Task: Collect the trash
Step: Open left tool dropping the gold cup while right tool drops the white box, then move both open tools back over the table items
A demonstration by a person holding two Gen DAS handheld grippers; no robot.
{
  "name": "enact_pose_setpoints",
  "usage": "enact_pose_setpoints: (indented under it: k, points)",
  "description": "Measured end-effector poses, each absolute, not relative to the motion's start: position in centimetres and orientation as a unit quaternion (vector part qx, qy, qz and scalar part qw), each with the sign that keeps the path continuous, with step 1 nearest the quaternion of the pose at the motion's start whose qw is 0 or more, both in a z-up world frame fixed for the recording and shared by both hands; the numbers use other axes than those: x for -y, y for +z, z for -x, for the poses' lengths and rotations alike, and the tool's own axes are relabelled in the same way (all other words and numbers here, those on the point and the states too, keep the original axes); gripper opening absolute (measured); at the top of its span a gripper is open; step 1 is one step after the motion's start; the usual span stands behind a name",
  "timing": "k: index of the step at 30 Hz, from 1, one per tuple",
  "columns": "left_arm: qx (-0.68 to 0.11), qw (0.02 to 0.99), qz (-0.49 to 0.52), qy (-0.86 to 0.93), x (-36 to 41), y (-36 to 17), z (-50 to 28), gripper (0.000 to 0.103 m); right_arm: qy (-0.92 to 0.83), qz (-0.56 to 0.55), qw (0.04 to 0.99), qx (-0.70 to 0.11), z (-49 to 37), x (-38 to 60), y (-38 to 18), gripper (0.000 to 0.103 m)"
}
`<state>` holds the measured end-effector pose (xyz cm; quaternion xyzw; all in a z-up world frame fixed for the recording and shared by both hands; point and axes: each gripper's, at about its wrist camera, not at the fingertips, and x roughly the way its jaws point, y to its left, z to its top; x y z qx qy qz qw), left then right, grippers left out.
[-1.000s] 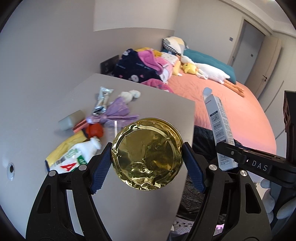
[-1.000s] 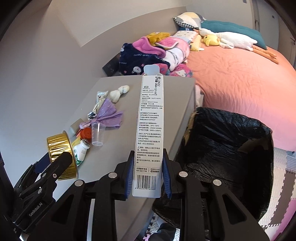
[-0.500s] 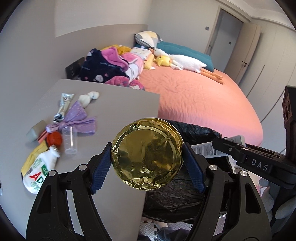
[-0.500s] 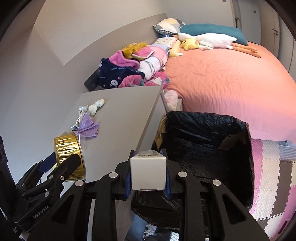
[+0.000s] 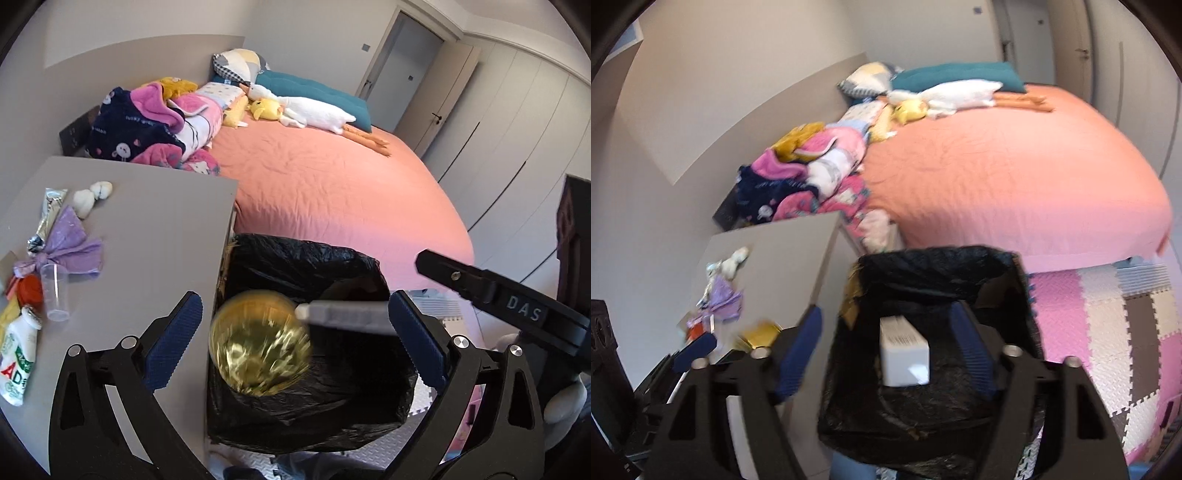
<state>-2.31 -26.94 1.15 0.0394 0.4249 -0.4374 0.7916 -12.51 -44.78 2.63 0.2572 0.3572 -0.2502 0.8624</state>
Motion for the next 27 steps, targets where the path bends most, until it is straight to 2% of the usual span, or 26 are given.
enact_pose_setpoints:
  k: [14,27]
  points:
    - [-0.440,0.785,-0.045,-0.433,27.0,0.4,1.3,0.097,-0.249,-0.262,0.859,-0.362,11.9,45.0,2.4,0.076]
    - [-0.439,0.812,-0.032,-0.384,22.4,0.3,-0.7,0.097,-0.194,-0.240,0.870,-0.384,7.6,41.3,1.8,0.076]
